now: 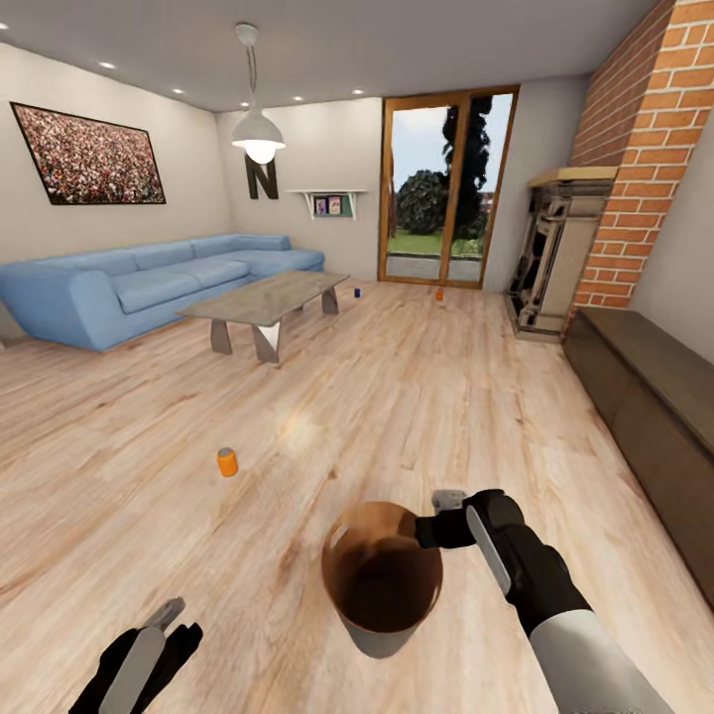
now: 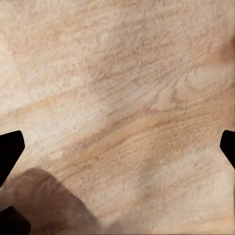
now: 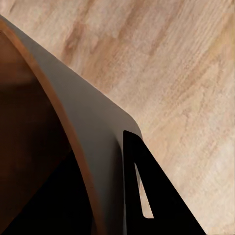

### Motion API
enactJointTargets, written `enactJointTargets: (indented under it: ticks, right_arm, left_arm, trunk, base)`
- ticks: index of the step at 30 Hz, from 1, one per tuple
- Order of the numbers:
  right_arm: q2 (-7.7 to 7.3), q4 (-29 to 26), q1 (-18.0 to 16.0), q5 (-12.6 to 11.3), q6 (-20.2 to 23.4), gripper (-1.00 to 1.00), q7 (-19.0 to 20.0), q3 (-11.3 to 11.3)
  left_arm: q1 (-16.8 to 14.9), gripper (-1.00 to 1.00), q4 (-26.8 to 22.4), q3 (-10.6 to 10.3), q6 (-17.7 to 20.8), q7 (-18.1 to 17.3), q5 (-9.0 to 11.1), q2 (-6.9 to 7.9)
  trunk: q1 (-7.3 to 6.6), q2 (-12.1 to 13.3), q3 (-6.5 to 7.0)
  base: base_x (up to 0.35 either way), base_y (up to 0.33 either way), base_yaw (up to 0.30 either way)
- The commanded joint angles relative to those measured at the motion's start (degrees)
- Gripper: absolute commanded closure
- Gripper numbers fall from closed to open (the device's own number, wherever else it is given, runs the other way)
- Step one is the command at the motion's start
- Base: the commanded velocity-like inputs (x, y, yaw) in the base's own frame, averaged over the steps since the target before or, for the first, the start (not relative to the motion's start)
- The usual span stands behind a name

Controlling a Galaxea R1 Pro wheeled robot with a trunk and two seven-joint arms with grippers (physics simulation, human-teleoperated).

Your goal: Put the three can of soda from the living room inside the tash can in the kitchen.

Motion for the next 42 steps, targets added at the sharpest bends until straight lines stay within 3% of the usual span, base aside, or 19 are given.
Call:
enactJointTargets:
  ticks: [1, 4, 7, 8, 10, 11, 14, 19, 31, 37, 42]
  right_arm:
    - [-0.17, 0.0, 0.0, -0.4, 0.1, 1.00, 0.2, -0.1]
    - [-1.52, 0.0, -0.4, -0.6, 0.1, 1.00, 0.1, -0.5]
    - [-2.43, 0.3, -0.6, -0.7, 0.1, 1.00, 0.0, -2.4]
    - [-2.72, 0.5, -0.7, -0.7, 0.1, 1.00, -0.1, -4.7]
    - [-2.88, 0.6, -0.7, -0.7, 0.1, 1.00, -0.2, -6.8]
    - [-2.95, 0.7, -0.9, -0.7, 0.1, 1.00, -0.3, -8.3]
    - [-3.01, 1.8, -1.5, -0.7, 0.1, 1.00, -1.6, -9.6]
    - [-3.06, 2.0, -1.9, -0.9, 0.1, 1.00, -2.5, -10.0]
    - [-2.83, 2.0, -1.8, -1.0, 0.1, 1.00, -2.3, -9.8]
    - [-2.94, 1.5, -1.4, -1.0, 0.1, 1.00, -2.0, -9.6]
    - [-2.91, 0.9, -1.3, -1.0, 0.1, 1.00, -2.0, -9.6]
  left_arm:
    - [-0.2, -1.00, 0.0, -0.2, 0.1, 0.0, 0.0, 0.08]
    - [-0.7, -1.00, 0.0, -0.5, 0.3, -0.1, 0.0, 0.28]
    - [-1.0, -1.00, -0.3, -0.6, 0.3, -0.7, 0.0, 0.37]
    - [-2.0, -1.00, -0.6, -0.6, 0.4, -2.0, 0.0, 0.48]
    - [-3.5, -1.00, -0.4, -0.6, 0.4, -3.3, -0.1, 0.56]
    - [-4.7, -1.00, 0.1, -0.7, 0.4, -4.0, -1.0, 0.55]
    - [-5.8, -1.00, 0.6, -0.9, 0.6, -4.4, -3.2, -0.14]
    - [-5.4, -1.00, 0.5, -4.3, 0.8, -4.3, -3.8, -0.62]
    - [-5.1, -1.00, 1.4, -4.9, 0.6, -3.5, -4.3, -0.63]
    - [-5.1, -1.00, 1.4, -4.9, -0.2, 5.2, -3.7, -0.97]
    - [-5.4, -1.00, 2.2, -4.7, -0.2, 6.2, -3.8, -0.90]
  trunk:
    - [0.00, 0.0, -0.01]
    - [0.00, 0.0, -0.01]
    - [0.00, 0.0, -0.01]
    - [0.00, 0.0, -0.01]
    - [0.00, 0.0, -0.01]
    - [0.00, 0.0, -0.01]
    - [0.00, 0.0, -0.01]
    - [0.00, 0.0, -0.01]
    - [0.00, 0.0, -0.01]
    - [0.00, 0.0, -0.01]
    - [0.00, 0.0, -0.01]
  base:
    - [0.312, 0.195, 0.000]
    - [0.312, 0.193, 0.000]
    - [0.313, 0.192, 0.000]
    - [0.315, 0.189, 0.000]
    - [0.320, 0.171, 0.000]
    - [0.331, 0.132, 0.000]
    - [0.336, 0.113, 0.000]
    - [0.340, 0.097, 0.000]
    - [0.342, 0.088, 0.000]
    - [0.342, 0.075, 0.000]
    - [0.344, 0.048, 0.000]
